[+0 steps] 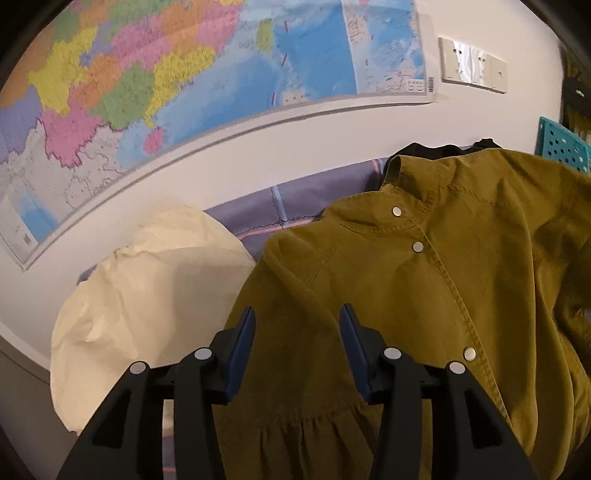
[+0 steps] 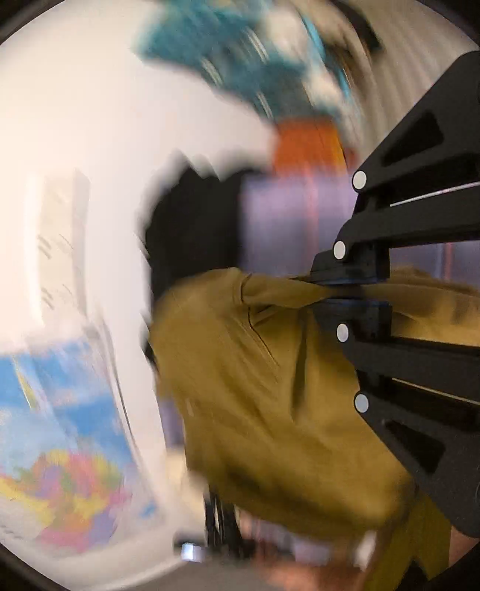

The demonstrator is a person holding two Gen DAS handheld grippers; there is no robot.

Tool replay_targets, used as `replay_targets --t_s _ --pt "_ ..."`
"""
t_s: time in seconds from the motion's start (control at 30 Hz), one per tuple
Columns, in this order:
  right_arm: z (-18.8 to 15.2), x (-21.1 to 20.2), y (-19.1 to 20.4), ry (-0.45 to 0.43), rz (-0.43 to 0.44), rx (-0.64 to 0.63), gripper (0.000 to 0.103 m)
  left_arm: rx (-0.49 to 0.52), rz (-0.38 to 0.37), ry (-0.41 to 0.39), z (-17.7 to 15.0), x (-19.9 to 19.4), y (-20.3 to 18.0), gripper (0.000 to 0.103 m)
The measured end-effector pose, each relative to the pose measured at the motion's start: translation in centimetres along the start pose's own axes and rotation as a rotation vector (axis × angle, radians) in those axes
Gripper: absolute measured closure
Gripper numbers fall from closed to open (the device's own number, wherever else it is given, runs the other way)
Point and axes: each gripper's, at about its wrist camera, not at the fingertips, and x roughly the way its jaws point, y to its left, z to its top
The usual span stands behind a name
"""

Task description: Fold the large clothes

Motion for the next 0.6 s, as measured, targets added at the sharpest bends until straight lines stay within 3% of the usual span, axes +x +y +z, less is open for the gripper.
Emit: replay_targets --t_s 0.03,0.07,0.17,0.23,0.33,0.37,0.4,0.43,0.5,0.57,0.6 --pt "0.7 -0.1 -0.6 0.003 -0.102 -0.028 0.097 0.005 -0.001 0.004 -0.3 -0.2 -0.1 0.057" --pt "0.9 0.2 -1.0 0.007 -0.146 -0.035 0.096 0.014 -0.009 0.009 -0.8 -0.5 -0.4 0.057" --pt "0.3 4.2 -3.4 0.080 -0.150 0.042 0.095 0.039 -0.033 0.036 -2.0 -0.7 -1.0 0.056" --pt "-0.9 7.3 -3.7 0.145 -0.123 0.075 0.093 0.037 -0.088 0.076 -3.1 -1.0 -1.5 0.056" --pt "-2.6 9.1 -4.6 0.171 -0.154 0.112 0.070 0.051 -0.127 0.102 -4.5 -2.2 -2.1 0.050" --pt "-3.1 9.0 -4.6 0.163 -0.153 0.131 0.055 0.050 -0.135 0.110 -4.8 -2.6 -2.3 0.040" --pt "-3.2 8.7 -4.6 0.147 -0.150 0.145 0.044 0.054 -0.144 0.117 -5.3 -3.3 -2.6 0.037" --pt "-3.2 7.9 -4.3 0.116 -0.163 0.153 0.042 0.059 -0.164 0.114 -5.8 -3.9 -3.1 0.036" --pt "-2.9 5.9 -4.2 0.048 -0.163 0.142 0.037 0.082 -0.203 0.144 -7.1 -4.7 -4.3 0.021" --pt "-2.6 4.4 -4.1 -0.007 -0.133 0.156 0.032 0.142 -0.144 0.164 -8.4 -4.8 -5.8 0.021" --pt "-2.6 3.6 -3.8 -0.039 -0.116 0.160 0.030 0.155 -0.124 0.185 -8.9 -4.4 -6.1 0.030"
